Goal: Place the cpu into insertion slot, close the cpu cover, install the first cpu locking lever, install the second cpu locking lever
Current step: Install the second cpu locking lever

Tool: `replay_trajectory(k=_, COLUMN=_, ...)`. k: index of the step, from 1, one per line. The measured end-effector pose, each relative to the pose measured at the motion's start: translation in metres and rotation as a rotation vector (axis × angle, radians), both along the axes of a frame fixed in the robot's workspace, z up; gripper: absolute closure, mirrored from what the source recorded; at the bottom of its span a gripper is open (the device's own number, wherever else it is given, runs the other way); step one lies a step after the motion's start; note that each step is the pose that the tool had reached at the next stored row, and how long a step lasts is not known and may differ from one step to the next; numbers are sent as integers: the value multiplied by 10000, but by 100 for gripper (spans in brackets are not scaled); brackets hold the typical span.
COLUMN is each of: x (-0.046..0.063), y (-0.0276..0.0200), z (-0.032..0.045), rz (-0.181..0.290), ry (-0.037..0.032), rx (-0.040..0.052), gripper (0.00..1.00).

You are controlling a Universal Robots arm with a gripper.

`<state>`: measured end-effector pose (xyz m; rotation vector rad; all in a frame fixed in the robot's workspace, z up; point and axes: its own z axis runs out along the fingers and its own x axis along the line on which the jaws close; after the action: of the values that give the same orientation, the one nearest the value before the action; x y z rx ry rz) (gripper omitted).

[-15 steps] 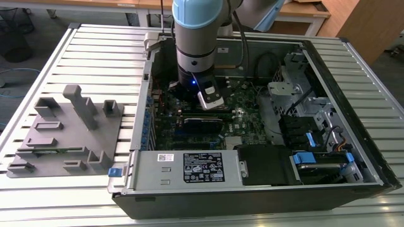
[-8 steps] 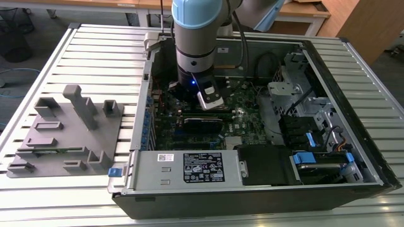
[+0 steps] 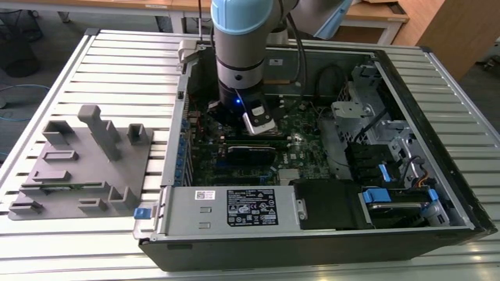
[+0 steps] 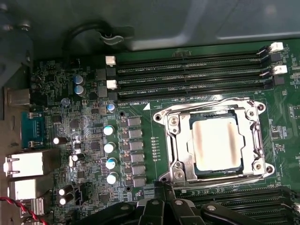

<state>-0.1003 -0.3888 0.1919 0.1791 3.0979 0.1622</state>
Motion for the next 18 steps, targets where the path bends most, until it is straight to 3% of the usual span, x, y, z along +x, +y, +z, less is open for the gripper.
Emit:
replay_trajectory(k=11, x=-6, y=40, z=7, rz=1, ry=10, rx=-13, gripper=90)
replay_trajectory(k=13, x=-1, y=56, z=-5, rz=-1, ry=-7, rx=25, gripper=90)
replay_trajectory(k=18, x=-2, y=56, z=-1, rz=0, ry=-2, rx=21, gripper=90)
